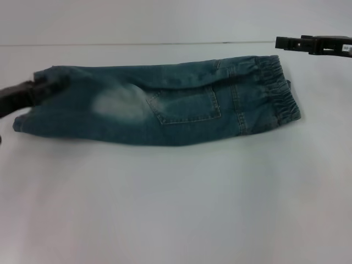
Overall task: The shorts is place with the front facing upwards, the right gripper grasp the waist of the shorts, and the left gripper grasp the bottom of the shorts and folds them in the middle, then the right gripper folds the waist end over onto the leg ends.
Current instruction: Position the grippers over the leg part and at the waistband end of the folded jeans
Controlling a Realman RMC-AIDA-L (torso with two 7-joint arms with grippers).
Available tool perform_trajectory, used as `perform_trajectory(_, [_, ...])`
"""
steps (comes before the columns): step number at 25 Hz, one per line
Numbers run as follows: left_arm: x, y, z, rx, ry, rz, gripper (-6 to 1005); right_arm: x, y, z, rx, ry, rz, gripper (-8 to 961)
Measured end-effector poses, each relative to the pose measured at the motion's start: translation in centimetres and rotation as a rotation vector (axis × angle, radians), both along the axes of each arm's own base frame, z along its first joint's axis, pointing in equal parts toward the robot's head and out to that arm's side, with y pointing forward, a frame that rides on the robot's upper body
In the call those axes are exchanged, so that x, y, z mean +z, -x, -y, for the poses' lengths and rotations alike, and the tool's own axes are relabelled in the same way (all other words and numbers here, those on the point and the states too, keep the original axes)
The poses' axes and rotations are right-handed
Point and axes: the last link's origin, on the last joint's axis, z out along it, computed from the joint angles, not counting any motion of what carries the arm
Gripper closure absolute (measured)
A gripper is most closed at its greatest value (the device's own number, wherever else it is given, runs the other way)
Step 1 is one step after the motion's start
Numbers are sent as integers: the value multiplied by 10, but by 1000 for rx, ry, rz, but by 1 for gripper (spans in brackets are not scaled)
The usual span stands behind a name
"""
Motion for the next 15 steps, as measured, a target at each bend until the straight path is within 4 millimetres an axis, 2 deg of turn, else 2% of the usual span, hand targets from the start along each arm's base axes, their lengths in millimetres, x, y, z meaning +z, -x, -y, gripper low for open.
perform_trajectory(9, [-13,-27,41,-267,264,18,104,49,23,29,113,150,-23,-10])
perform_trajectory(11, [-17,-30,44,-294,299,8,104,57,28,35,108,193,7,-9])
perform_trajectory(15, [-27,-36,43,-321,349,-13,106,60,32,37,35,260,40,-8])
